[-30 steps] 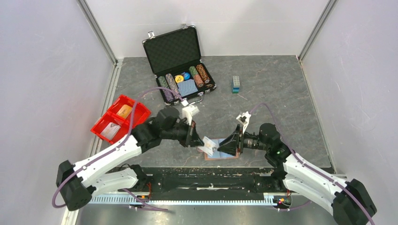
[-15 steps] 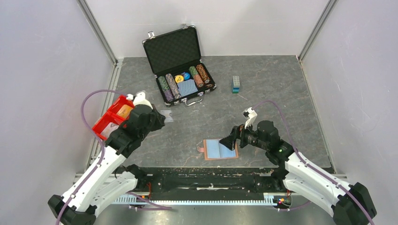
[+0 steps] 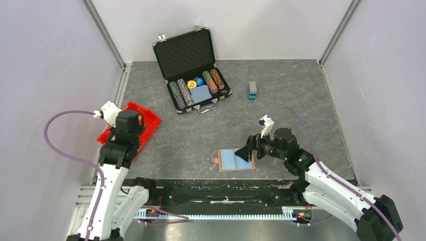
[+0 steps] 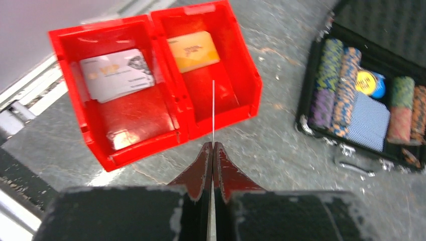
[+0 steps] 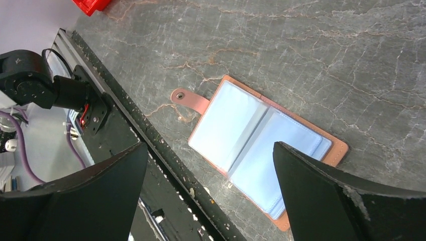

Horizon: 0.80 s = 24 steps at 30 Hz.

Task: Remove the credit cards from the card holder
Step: Place the credit card in the storage box.

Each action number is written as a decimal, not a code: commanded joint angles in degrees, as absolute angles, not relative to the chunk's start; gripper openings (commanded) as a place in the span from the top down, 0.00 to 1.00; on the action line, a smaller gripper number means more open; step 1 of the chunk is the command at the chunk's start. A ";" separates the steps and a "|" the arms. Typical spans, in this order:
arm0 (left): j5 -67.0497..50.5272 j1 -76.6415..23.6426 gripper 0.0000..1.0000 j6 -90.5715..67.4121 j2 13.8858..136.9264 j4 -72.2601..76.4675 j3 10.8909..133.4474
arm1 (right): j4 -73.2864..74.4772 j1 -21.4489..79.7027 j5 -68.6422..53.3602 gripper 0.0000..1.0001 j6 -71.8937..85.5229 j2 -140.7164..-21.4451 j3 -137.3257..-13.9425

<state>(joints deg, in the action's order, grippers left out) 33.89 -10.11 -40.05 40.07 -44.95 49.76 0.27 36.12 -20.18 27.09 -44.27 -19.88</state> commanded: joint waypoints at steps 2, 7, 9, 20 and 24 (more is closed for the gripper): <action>32.61 -1.47 0.98 -38.09 41.46 -44.19 51.20 | 5.01 35.95 -20.59 0.02 20.50 -46.40 -25.97; 23.27 8.93 0.98 -34.13 46.69 -42.70 52.59 | 12.07 35.77 -15.90 0.02 12.91 -50.35 -30.83; 21.62 12.75 0.98 -33.29 48.17 -43.82 52.53 | 12.66 35.77 -17.17 0.02 12.99 -50.84 -31.30; 21.57 20.52 0.98 -35.09 50.11 -43.36 52.12 | 12.03 35.77 -22.24 0.02 15.59 -48.04 -28.14; 19.58 21.39 0.98 -35.71 51.22 -40.70 51.50 | 13.12 35.75 -23.26 0.02 15.71 -47.34 -28.64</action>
